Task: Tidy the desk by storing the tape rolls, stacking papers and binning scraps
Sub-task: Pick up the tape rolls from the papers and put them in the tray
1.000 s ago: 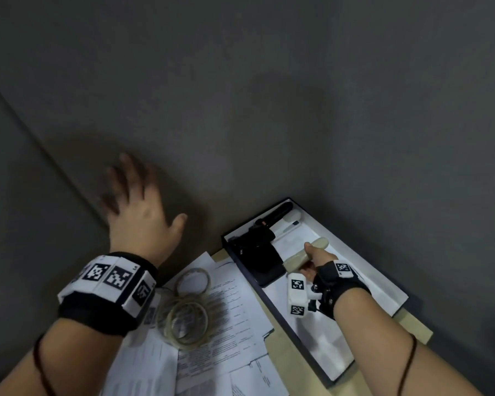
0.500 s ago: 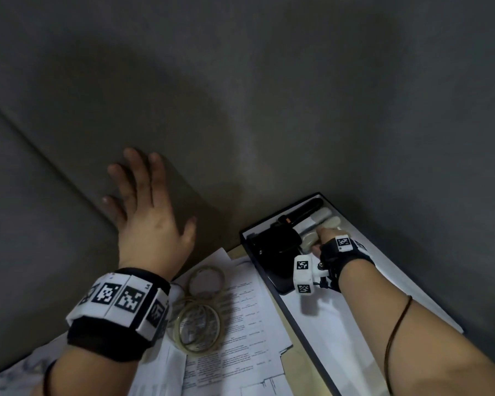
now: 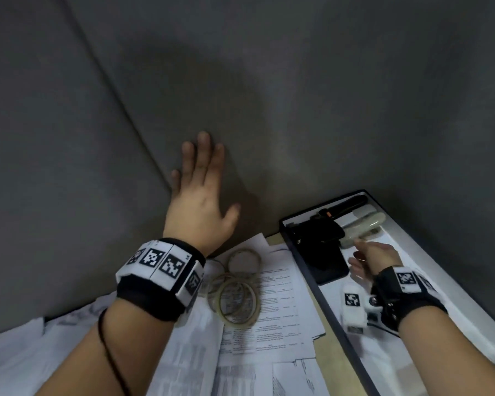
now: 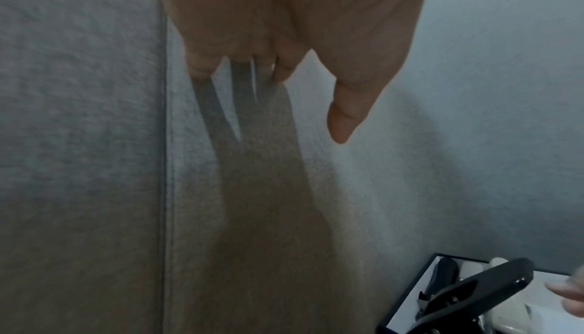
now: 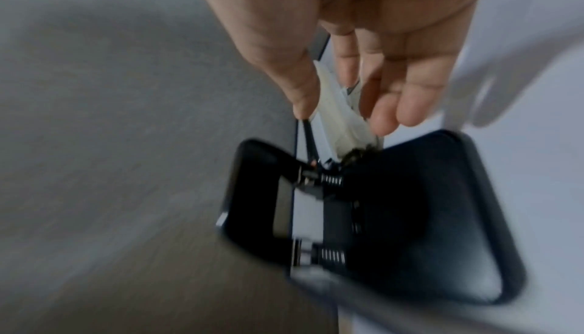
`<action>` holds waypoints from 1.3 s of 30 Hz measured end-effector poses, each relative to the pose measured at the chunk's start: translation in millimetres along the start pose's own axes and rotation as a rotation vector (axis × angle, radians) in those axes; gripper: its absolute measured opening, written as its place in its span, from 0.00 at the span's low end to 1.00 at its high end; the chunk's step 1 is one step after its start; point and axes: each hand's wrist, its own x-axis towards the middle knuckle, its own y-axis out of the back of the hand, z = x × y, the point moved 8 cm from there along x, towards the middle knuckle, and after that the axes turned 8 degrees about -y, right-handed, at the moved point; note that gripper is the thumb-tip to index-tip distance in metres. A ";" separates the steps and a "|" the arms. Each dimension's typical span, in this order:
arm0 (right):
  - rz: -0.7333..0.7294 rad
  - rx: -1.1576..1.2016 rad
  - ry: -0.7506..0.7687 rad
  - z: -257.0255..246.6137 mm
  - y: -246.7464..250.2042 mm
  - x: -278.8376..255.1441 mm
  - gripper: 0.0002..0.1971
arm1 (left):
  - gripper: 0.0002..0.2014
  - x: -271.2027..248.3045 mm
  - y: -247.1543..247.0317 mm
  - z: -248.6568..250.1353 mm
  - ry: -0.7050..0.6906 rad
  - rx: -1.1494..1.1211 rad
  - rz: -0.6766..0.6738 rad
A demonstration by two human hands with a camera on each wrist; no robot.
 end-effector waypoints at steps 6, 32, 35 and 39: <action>-0.053 -0.106 0.140 29.4 -24.2 -73.9 0.05 | 0.39 -41.6 17.8 -32.6 0.033 -0.100 0.005; 0.012 -1.487 0.686 130.0 -220.3 -170.2 0.09 | 0.10 -348.1 -14.4 -161.4 0.647 -0.056 -0.549; 0.001 -1.488 0.718 137.9 -221.6 -181.1 0.04 | 0.15 -360.0 -28.5 -149.7 0.607 -0.046 -0.656; -0.050 -1.517 0.786 150.7 -223.3 -198.8 0.06 | 0.14 -366.8 -35.2 -144.8 0.523 -0.015 -0.662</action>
